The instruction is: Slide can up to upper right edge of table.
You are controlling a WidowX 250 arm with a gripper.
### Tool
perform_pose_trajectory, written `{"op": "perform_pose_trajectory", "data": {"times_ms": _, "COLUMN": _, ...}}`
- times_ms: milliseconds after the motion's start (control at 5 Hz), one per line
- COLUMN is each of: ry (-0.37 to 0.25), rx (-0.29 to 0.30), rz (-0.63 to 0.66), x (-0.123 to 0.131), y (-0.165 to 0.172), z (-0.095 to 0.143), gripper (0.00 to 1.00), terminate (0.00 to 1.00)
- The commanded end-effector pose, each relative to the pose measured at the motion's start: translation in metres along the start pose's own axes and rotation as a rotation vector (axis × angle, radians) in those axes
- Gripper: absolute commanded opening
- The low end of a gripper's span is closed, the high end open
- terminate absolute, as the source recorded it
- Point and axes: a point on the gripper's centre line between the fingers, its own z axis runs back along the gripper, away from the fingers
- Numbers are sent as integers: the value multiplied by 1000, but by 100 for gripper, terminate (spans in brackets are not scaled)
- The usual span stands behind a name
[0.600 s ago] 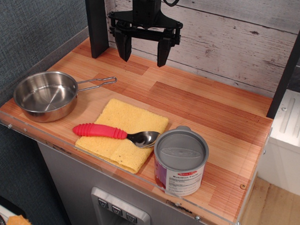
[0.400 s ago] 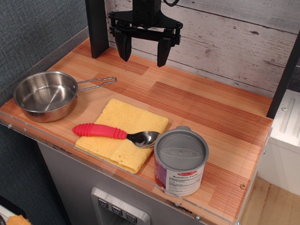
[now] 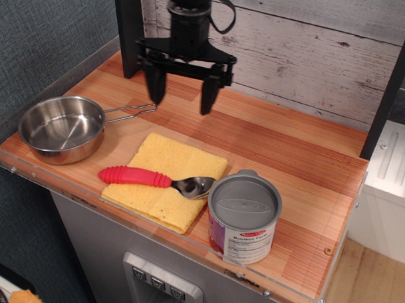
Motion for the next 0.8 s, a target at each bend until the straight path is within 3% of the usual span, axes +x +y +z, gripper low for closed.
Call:
{"op": "perform_pose_trajectory", "data": {"times_ms": 0, "ry": -36, "rx": 21, "rz": -60, "x": -39, "y": 11, "z": 26, "gripper": 100, "terminate": 0}}
{"op": "perform_pose_trajectory", "data": {"times_ms": 400, "ry": 15, "rx": -10, "rz": -173, "x": -110, "y": 10, "z": 22, "gripper": 100, "terminate": 0}}
{"op": "perform_pose_trajectory", "data": {"times_ms": 600, "ry": 24, "rx": 4, "rz": -236, "x": -143, "y": 0, "z": 16, "gripper": 100, "terminate": 0}}
